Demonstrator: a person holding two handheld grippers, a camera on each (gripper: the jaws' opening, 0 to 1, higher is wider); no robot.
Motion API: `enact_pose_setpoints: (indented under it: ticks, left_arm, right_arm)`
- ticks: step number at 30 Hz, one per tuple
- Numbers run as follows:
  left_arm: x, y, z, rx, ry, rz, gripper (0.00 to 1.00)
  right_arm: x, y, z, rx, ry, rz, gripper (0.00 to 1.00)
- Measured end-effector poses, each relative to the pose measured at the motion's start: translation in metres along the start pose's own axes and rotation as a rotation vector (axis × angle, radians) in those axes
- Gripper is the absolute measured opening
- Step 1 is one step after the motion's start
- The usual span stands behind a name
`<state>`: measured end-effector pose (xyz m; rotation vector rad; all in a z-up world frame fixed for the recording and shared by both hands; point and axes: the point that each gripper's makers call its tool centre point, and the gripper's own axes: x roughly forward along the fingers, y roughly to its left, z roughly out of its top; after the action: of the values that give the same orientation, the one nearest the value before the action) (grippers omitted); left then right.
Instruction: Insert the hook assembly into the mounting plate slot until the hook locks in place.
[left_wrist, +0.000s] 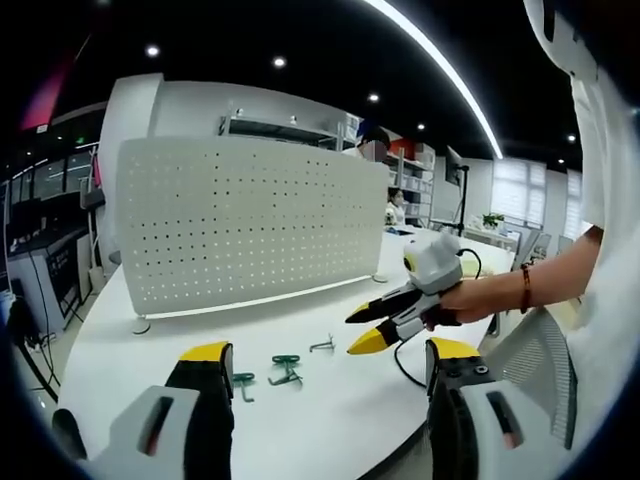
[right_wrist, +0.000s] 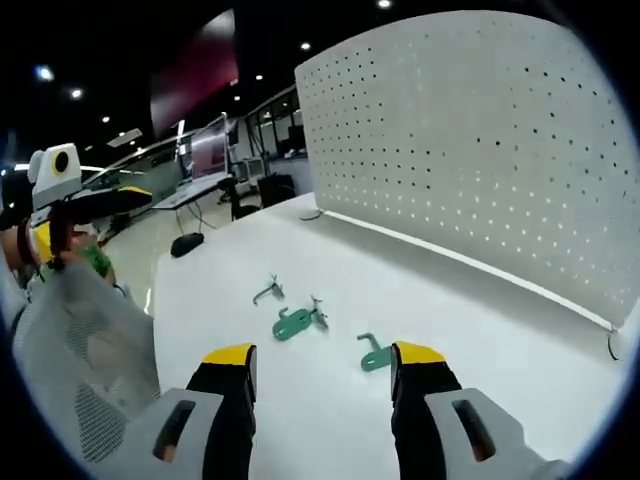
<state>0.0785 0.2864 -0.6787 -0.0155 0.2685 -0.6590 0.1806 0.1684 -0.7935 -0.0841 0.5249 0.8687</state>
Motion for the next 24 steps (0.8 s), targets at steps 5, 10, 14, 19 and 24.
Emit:
enact_pose_setpoints:
  ticks: [5,10,14,19,24]
  left_arm:
    - [0.001,-0.003,-0.003,0.0,0.016,-0.005,0.8]
    - [0.002,-0.003,-0.006,-0.001,0.033,-0.007,0.79]
    - [0.003,-0.003,-0.007,0.001,0.04,-0.005,0.79]
    - [0.004,-0.002,-0.007,0.006,0.051,-0.01,0.79]
    - [0.005,0.0,-0.007,0.027,0.065,-0.007,0.79]
  right_arm:
    - [0.004,-0.004,-0.002,-0.008,0.011,0.003,0.55]
    - [0.009,-0.01,-0.007,-0.004,0.028,0.006,0.55]
    - [0.013,-0.015,-0.012,-0.01,0.045,0.004,0.55]
    - [0.019,-0.022,-0.016,-0.021,0.057,-0.006,0.54]
    - [0.024,-0.028,-0.02,-0.044,0.079,-0.005,0.51]
